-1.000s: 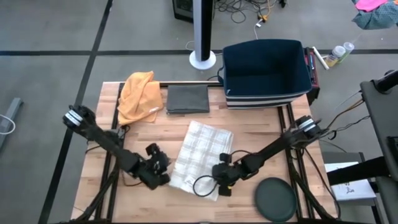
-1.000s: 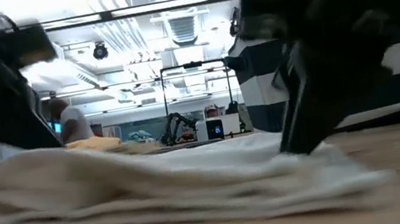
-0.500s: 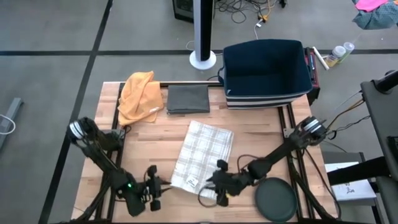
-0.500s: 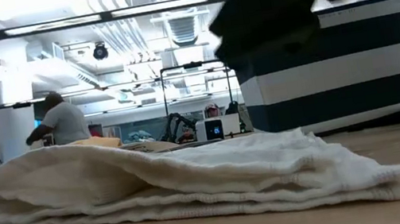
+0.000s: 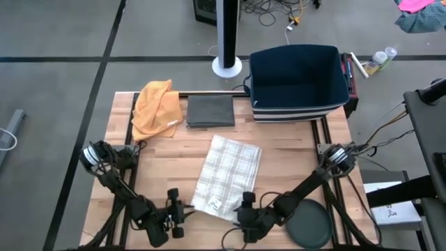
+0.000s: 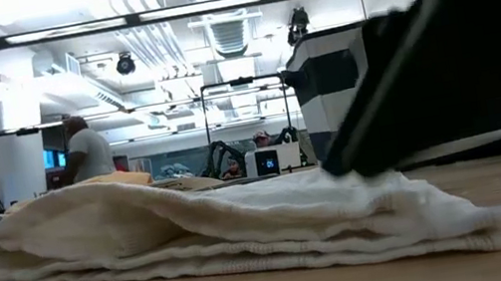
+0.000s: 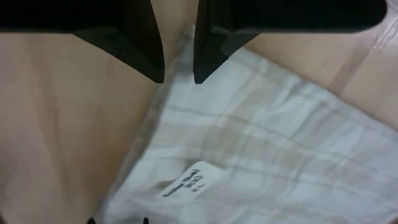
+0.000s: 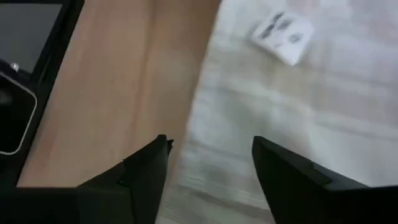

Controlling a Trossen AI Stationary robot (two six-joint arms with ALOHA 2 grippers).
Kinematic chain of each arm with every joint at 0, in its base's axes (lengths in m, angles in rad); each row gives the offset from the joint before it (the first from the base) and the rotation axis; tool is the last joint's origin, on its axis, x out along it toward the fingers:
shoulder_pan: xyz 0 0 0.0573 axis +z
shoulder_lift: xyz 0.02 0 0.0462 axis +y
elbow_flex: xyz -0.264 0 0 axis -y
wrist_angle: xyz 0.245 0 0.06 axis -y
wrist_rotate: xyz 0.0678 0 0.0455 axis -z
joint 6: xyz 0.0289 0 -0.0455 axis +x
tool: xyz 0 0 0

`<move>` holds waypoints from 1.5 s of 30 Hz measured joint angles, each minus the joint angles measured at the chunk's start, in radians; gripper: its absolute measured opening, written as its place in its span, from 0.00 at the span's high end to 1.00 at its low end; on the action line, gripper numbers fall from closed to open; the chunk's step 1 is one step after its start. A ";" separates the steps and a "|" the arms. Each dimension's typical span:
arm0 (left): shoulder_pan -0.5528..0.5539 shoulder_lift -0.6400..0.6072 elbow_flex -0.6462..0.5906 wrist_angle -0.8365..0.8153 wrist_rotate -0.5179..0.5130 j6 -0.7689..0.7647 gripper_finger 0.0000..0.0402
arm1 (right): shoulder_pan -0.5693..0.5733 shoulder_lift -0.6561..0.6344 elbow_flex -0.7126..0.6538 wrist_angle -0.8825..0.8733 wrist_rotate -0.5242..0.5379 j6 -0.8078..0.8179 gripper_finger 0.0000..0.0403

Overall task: Fold kitchen towel into neat rectangle
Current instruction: Fold the white patterned towel

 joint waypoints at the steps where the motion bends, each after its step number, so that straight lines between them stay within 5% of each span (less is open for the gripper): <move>1: 0.004 -0.001 0.000 -0.001 0.000 -0.002 0.81 | 0.002 0.002 -0.002 -0.015 -0.002 -0.006 0.40; 9: 0.024 -0.004 0.000 0.004 -0.015 -0.003 0.81 | 0.010 0.029 -0.002 -0.007 -0.002 -0.020 0.39; 45: 0.029 0.010 0.000 0.022 0.013 -0.054 0.81 | 0.001 0.051 0.053 -0.058 -0.014 0.084 0.77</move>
